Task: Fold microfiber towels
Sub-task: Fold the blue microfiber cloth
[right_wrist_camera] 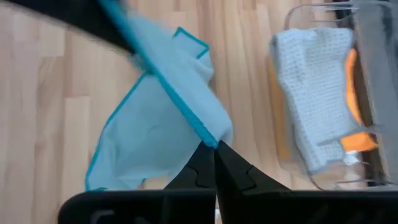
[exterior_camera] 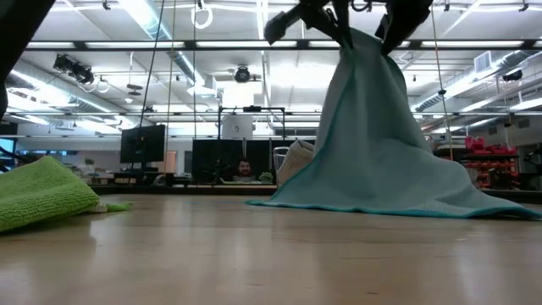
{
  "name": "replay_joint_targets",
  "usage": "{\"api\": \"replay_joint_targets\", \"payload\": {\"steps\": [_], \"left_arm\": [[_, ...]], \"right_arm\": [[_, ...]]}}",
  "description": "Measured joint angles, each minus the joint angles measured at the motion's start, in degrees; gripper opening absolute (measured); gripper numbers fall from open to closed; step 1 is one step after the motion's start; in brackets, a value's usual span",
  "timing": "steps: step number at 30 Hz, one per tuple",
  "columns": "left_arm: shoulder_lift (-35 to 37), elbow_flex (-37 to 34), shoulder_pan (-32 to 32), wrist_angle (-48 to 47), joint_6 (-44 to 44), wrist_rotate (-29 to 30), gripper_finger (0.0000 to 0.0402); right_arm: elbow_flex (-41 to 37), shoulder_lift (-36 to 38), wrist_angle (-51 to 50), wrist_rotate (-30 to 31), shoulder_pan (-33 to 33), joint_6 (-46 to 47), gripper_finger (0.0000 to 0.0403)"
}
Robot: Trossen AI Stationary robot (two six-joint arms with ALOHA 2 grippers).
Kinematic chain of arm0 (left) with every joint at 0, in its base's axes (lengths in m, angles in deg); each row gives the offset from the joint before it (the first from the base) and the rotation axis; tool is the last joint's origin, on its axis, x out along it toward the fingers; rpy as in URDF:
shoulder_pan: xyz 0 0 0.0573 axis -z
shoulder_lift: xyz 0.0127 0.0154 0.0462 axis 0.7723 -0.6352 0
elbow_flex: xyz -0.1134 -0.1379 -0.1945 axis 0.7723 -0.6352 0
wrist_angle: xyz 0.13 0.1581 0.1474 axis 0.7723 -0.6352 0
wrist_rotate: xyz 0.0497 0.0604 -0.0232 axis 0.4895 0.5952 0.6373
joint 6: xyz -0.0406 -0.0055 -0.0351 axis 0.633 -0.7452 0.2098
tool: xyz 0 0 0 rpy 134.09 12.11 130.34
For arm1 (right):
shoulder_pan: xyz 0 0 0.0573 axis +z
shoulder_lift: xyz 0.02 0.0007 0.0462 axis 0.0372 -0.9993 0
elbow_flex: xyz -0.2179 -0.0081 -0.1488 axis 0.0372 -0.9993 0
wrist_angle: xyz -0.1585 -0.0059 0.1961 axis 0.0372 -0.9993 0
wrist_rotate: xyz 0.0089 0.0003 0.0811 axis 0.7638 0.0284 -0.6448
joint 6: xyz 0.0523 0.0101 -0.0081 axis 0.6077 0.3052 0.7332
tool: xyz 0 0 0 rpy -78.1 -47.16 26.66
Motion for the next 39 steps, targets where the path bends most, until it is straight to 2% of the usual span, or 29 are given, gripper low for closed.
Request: {"api": "replay_joint_targets", "payload": {"steps": [9, 19, 23, 30, 39], "left_arm": [[2.4, 0.0, -1.1, -1.2, -2.3, -0.6, 0.0004], [3.9, 0.0, -1.2, -1.9, -3.9, -5.1, 0.0003], [4.3, 0.0, -1.4, -1.5, -3.9, -5.5, 0.0003], [5.2, 0.0, -1.4, -1.7, -3.9, -7.0, 0.0003], [5.6, 0.0, -2.2, -1.2, -3.9, -8.6, 0.0003]], "right_arm": [[-1.3, 0.0, 0.4, -2.3, 2.2, 0.0, 0.0], [-6.7, 0.0, 6.2, -3.6, 2.5, -1.3, 0.002], [-8.8, 0.0, 8.8, -7.3, 2.5, -1.5, 0.0031], [-10.6, 0.0, 11.8, -10.7, 2.6, -1.5, 0.0063], [-13.8, -0.2, 17.3, -11.3, 4.1, -0.8, 0.0132]]}}
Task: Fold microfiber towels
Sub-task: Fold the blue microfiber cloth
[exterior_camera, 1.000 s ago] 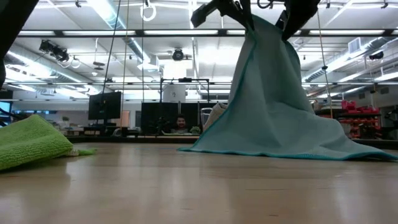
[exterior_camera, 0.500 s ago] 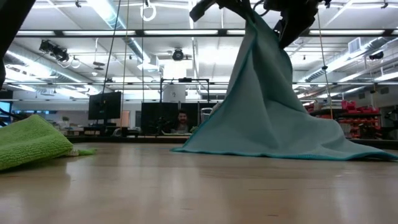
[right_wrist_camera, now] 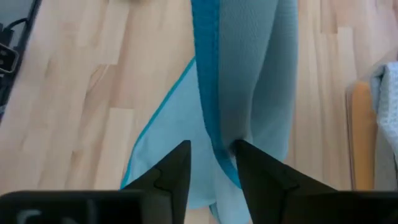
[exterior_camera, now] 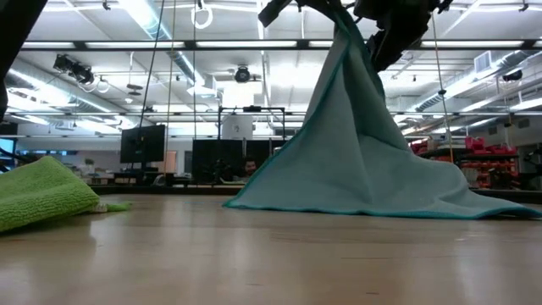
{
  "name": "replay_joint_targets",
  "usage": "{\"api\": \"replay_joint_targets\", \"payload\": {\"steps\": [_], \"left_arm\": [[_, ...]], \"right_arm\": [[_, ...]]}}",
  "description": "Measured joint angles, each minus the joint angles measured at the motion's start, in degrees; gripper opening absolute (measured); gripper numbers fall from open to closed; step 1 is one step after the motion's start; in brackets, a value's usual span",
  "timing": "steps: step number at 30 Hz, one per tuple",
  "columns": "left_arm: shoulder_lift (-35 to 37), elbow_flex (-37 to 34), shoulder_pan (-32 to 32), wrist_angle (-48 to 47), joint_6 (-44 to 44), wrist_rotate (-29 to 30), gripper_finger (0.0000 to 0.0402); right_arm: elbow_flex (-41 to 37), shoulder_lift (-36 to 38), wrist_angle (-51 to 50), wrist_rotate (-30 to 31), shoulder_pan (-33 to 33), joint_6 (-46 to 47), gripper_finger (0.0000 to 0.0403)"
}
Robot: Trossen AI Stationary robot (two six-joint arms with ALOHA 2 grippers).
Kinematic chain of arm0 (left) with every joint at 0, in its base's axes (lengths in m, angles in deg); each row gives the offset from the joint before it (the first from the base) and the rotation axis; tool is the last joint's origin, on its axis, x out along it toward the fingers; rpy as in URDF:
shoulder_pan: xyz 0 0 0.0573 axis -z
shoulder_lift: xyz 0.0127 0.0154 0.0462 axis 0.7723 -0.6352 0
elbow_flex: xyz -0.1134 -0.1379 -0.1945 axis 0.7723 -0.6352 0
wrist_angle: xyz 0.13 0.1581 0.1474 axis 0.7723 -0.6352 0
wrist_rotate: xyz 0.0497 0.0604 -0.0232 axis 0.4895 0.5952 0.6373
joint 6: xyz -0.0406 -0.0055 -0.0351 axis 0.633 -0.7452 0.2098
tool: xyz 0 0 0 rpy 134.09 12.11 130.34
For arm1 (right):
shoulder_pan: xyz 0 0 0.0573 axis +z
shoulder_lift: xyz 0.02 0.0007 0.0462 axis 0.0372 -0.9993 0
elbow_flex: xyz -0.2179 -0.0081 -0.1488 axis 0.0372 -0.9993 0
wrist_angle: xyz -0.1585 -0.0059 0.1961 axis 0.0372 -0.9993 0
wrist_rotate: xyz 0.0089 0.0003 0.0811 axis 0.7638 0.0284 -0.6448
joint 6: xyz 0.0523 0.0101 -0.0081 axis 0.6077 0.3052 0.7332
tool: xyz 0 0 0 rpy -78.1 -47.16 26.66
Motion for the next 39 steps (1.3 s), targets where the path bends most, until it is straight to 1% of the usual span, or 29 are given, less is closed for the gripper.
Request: {"api": "replay_joint_targets", "payload": {"steps": [4, 7, 17, 23, 29, 35, 39], "left_arm": [[0.0, 0.0, -0.2, 1.0, -0.9, -0.8, 0.0003], [0.0, 0.0, -0.2, 2.0, -1.3, -1.1, 0.0003], [0.9, 0.0, 0.4, 1.2, -1.4, -1.4, 0.0003], [2.1, 0.0, 1.3, 0.8, -1.5, -1.6, 0.0003], [3.4, 0.1, 2.2, 1.0, -2.4, -1.6, 0.0003], [4.6, 0.0, 2.9, 0.5, -2.4, -1.8, 0.0003], [4.6, 0.0, 3.4, 0.0, -2.4, -3.3, 0.0003]], "right_arm": [[-0.9, -0.6, 2.2, 3.6, 0.4, 1.8, 0.0153], [-0.9, -1.2, 2.6, 4.3, -0.1, 1.9, 0.0159], [-0.9, -1.7, 1.8, 4.3, -3.5, 1.3, 0.0156], [-0.9, -2.1, 1.2, 4.3, -3.7, -0.2, 0.0156], [-0.9, -2.5, 3.8, 2.8, -3.4, -1.0, 0.0156], [-0.9, -4.3, 5.3, 2.1, -1.6, -2.3, 0.0155], [-0.9, -5.2, 5.5, 2.1, 0.0, -4.1, 0.0154]]}}
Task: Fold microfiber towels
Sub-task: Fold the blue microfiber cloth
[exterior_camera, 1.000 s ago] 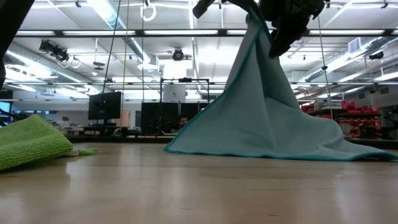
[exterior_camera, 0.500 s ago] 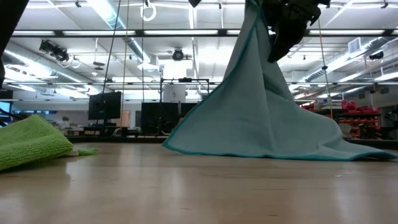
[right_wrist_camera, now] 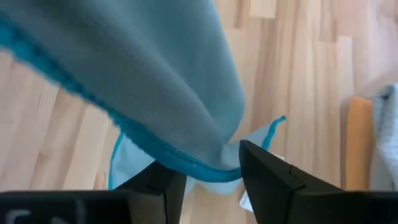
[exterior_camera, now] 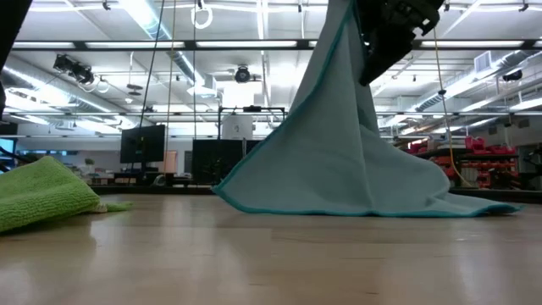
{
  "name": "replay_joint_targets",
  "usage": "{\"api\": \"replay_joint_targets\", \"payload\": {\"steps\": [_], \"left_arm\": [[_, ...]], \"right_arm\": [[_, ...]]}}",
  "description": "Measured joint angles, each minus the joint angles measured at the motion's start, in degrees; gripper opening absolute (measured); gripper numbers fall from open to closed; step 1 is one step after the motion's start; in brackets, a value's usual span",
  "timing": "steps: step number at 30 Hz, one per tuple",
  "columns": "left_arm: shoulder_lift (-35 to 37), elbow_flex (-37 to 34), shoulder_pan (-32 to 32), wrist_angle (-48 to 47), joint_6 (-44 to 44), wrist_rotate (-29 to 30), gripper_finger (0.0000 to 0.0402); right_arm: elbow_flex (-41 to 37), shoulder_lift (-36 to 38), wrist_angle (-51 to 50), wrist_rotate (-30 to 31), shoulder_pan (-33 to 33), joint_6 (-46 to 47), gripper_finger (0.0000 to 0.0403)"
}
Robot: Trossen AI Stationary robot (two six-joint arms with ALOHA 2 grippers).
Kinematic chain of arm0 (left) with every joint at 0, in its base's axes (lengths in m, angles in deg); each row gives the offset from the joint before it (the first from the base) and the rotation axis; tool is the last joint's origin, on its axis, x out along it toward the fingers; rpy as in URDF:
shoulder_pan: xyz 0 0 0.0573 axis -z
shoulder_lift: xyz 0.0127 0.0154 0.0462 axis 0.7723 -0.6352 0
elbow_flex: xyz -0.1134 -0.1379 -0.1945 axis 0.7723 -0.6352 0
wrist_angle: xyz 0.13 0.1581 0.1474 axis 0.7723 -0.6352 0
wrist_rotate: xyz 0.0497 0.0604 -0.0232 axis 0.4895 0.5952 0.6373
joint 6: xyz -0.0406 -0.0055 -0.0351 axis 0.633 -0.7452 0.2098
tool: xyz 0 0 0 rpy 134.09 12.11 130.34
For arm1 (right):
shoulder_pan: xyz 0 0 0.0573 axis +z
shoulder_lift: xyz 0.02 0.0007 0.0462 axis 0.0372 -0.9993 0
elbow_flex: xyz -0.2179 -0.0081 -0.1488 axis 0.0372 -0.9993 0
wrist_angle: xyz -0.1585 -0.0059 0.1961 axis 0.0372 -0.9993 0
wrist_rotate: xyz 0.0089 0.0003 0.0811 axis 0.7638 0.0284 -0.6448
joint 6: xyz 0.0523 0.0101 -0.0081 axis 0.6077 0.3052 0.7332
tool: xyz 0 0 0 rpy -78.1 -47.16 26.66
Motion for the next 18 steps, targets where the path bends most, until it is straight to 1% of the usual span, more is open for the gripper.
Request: {"api": "replay_joint_targets", "payload": {"steps": [5, 14, 18], "left_arm": [[0.0, 0.0, 0.5, -0.6, 0.3, -1.4, 0.0003], [1.3, 0.0, 2.0, -1.1, 0.5, -1.3, 0.0003], [1.6, 0.0, 2.6, -2.2, 1.8, -1.2, 0.0003]], "right_arm": [[0.0, -0.1, -0.3, 0.0, 0.9, -2.8, 0.0129], [0.0, -0.1, -3.0, 0.0, 1.0, -6.0, 0.0042], [0.0, -0.1, -4.1, -0.1, 1.0, -6.7, 0.0015]]}}
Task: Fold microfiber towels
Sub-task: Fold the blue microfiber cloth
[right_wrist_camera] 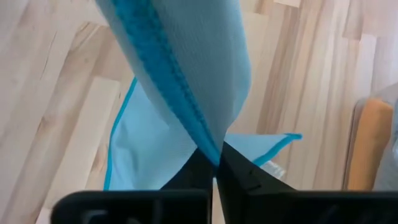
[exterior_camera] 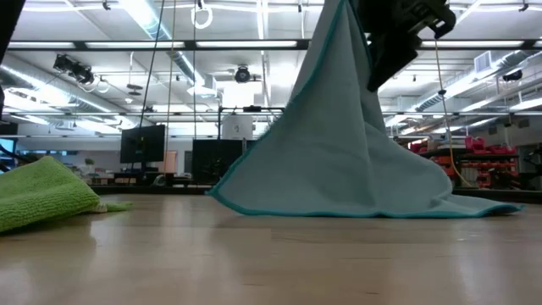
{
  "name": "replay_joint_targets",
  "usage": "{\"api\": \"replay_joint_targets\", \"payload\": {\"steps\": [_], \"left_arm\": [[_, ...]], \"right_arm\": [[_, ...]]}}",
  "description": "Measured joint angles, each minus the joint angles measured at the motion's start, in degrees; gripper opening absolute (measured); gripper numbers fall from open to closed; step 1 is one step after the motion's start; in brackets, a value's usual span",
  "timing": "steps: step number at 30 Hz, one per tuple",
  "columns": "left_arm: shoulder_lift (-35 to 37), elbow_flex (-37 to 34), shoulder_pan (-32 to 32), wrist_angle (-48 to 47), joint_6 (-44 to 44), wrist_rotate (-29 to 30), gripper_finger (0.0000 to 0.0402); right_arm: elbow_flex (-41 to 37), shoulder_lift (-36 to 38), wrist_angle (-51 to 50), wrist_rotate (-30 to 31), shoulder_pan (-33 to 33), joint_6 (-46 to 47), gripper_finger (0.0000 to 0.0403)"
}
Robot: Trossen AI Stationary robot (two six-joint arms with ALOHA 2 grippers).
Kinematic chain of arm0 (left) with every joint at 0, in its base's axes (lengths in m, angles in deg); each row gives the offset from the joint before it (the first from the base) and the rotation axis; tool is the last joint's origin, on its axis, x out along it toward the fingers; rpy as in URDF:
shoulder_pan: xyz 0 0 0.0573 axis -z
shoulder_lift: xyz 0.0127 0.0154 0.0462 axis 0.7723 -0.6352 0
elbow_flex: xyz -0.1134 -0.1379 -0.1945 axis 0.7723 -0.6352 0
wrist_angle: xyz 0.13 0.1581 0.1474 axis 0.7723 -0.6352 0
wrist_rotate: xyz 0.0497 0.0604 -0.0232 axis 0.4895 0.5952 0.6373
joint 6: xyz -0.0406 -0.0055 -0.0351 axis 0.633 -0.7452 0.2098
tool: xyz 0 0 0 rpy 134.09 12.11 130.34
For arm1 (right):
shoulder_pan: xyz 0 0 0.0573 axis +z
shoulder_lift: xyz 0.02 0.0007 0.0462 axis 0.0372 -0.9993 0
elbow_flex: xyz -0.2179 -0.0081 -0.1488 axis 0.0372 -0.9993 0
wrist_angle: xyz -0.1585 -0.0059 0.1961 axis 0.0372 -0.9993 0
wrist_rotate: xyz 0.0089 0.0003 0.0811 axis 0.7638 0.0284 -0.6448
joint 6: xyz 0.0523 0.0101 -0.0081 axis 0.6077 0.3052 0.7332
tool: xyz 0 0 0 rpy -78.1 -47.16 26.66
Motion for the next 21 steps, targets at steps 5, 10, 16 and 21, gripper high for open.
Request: {"api": "replay_joint_targets", "payload": {"steps": [5, 10, 16, 21], "left_arm": [[0.2, 0.0, 0.5, -1.4, 1.2, 0.1, 0.0003], [0.2, 0.0, 0.8, -3.8, 3.0, 0.1, 0.0003], [0.2, 0.0, 1.1, -4.8, 3.2, 0.1, 0.0003], [0.2, 0.0, 1.0, -5.2, 3.2, 0.1, 0.0003]], "right_arm": [[0.0, 0.2, -1.2, 0.0, 0.0, 0.1, 0.0007], [0.0, 0.7, -4.0, 0.0, 0.0, 0.2, 0.0019], [0.0, 1.6, -5.2, 0.0, 0.0, 0.2, 0.0014], [0.0, 2.1, -6.5, 0.0, 0.0, 0.3, 0.0014]]}}
